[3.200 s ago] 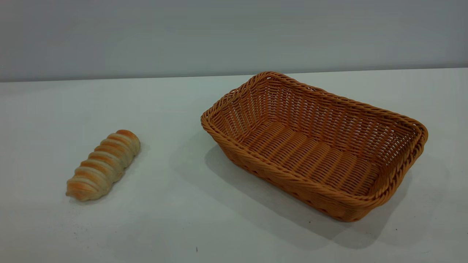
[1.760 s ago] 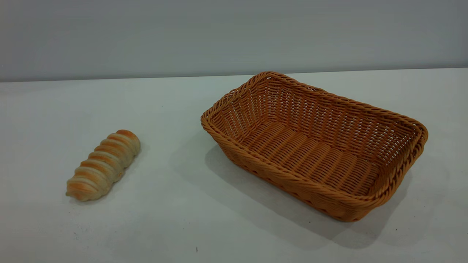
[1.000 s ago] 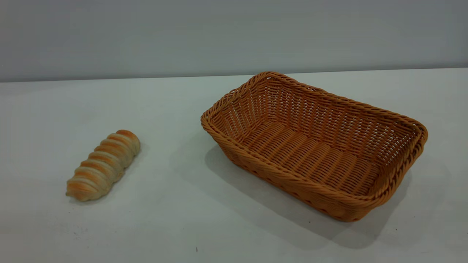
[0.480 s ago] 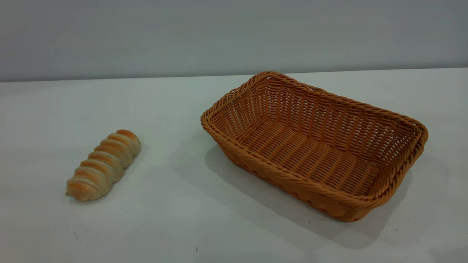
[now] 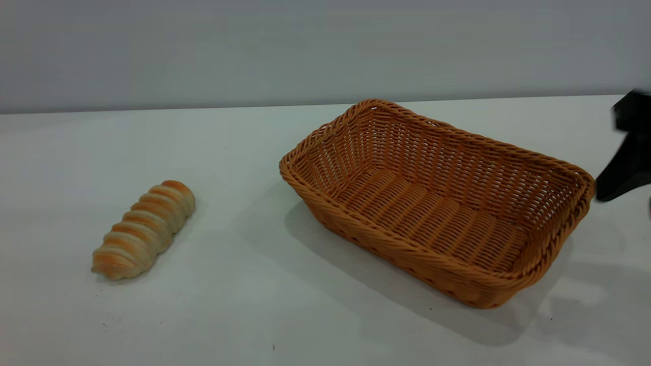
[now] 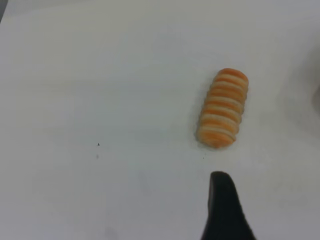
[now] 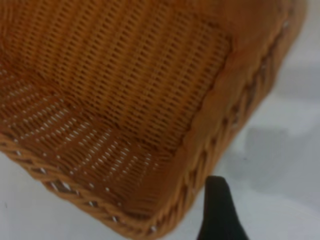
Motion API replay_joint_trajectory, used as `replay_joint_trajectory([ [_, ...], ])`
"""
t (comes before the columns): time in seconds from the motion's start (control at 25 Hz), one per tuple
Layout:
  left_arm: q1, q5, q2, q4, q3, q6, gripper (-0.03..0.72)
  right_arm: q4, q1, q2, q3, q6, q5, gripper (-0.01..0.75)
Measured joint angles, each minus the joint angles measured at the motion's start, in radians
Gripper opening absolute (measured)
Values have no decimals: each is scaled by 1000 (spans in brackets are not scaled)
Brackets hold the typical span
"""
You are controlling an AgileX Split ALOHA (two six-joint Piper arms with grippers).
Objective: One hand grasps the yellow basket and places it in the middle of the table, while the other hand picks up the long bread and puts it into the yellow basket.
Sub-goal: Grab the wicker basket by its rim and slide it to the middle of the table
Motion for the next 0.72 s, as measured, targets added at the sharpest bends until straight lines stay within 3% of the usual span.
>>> replay_joint_trajectory([
  [0.24,0,5,0,0,0,0,509,161,0,165,-84,-135,6,554],
  [0.72,0,6,0,0,0,0,509,283,0,492,-289,-144,5,553],
])
